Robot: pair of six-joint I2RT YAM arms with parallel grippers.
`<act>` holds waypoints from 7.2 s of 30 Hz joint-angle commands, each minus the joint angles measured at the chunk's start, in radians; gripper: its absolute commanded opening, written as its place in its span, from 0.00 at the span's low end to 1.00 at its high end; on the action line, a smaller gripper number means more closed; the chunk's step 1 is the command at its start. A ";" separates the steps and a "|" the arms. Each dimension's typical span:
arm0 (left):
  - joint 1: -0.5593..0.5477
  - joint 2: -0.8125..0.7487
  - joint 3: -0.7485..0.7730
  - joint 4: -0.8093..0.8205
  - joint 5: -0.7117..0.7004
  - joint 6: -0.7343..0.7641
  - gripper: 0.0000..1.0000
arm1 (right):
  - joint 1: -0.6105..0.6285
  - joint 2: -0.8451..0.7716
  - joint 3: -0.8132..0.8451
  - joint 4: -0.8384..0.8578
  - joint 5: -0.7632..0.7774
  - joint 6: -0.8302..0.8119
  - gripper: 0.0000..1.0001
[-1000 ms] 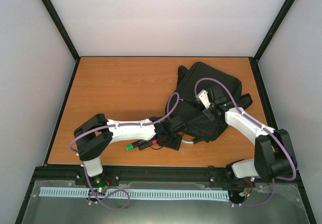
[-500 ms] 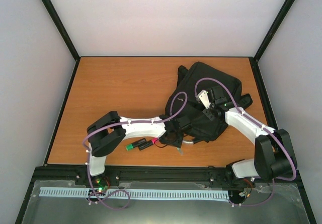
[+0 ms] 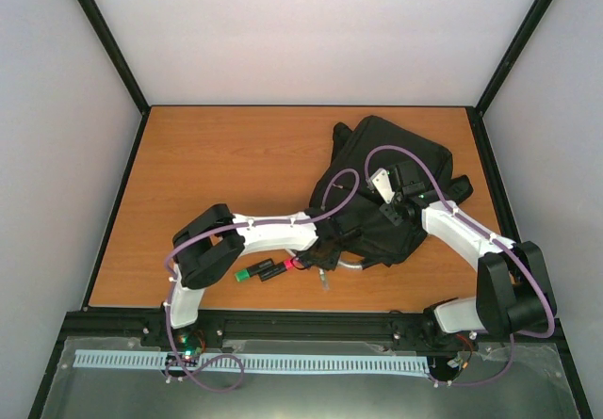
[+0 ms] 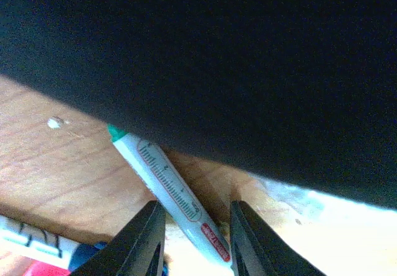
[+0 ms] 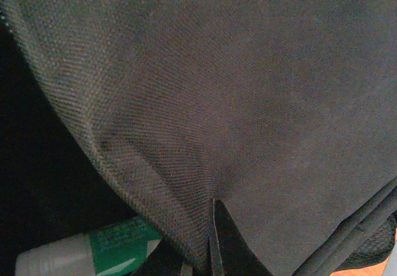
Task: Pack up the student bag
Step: Pick up the stationery from the center of the board, then place the stationery at the center of the board, then pick up the stationery from the center of the board, then place the stationery in the student bag.
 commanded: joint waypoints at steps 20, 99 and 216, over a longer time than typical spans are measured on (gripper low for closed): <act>0.165 -0.020 0.057 0.009 0.105 0.151 0.13 | -0.011 0.012 -0.001 -0.079 -0.054 0.014 0.03; 0.329 0.010 0.028 0.010 0.209 0.245 0.38 | -0.041 0.017 0.002 -0.094 -0.079 0.015 0.03; 0.234 -0.115 0.163 0.136 0.467 0.360 0.39 | -0.054 -0.313 -0.030 -0.065 -0.293 -0.034 0.03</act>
